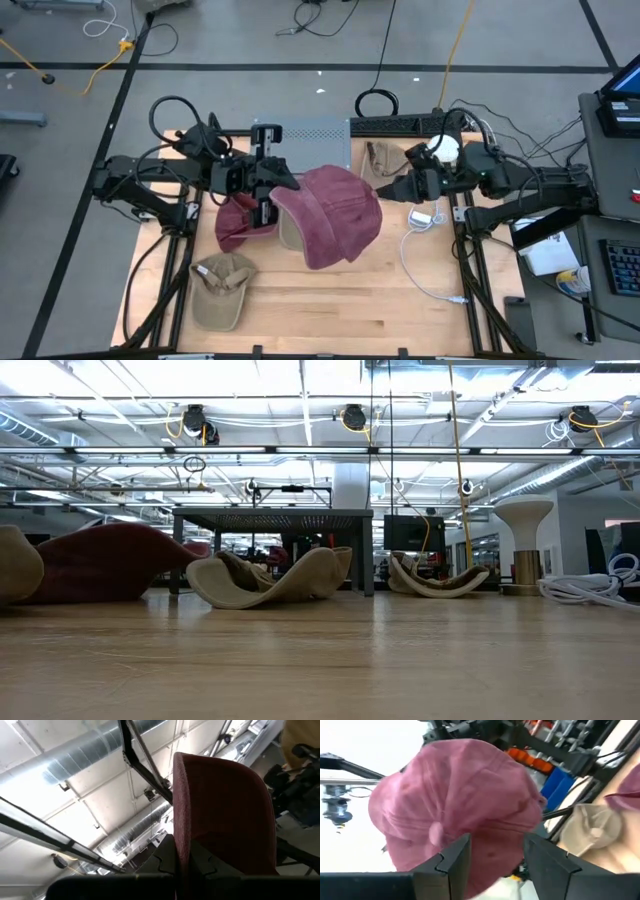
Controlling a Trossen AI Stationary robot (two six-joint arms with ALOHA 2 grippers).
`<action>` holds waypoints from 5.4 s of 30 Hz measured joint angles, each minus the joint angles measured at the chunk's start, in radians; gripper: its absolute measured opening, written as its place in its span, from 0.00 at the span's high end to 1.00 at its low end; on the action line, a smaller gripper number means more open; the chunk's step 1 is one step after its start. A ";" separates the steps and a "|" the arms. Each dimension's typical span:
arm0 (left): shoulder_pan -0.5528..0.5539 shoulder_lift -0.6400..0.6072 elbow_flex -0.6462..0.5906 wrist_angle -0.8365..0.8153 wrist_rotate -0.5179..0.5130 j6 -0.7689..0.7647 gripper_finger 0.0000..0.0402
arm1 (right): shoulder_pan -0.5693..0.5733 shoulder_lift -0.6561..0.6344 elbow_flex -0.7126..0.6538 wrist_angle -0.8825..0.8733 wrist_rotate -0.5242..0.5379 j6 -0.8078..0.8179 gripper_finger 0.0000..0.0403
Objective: Pick & Place hat
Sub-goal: Put the dark red cap on the shelf
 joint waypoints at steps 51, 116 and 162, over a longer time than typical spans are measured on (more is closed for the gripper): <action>0.010 0.000 0.000 0.010 0.007 0.006 0.98 | -0.056 0.063 0.000 0.175 -0.181 0.168 0.57; 0.093 0.000 0.000 -0.373 -0.289 -0.946 0.58 | -0.227 -0.194 0.000 0.378 -0.315 -0.147 0.95; 0.134 0.078 -0.002 -0.448 -0.363 -1.748 0.28 | -0.344 0.112 0.055 0.872 -0.259 -0.533 0.95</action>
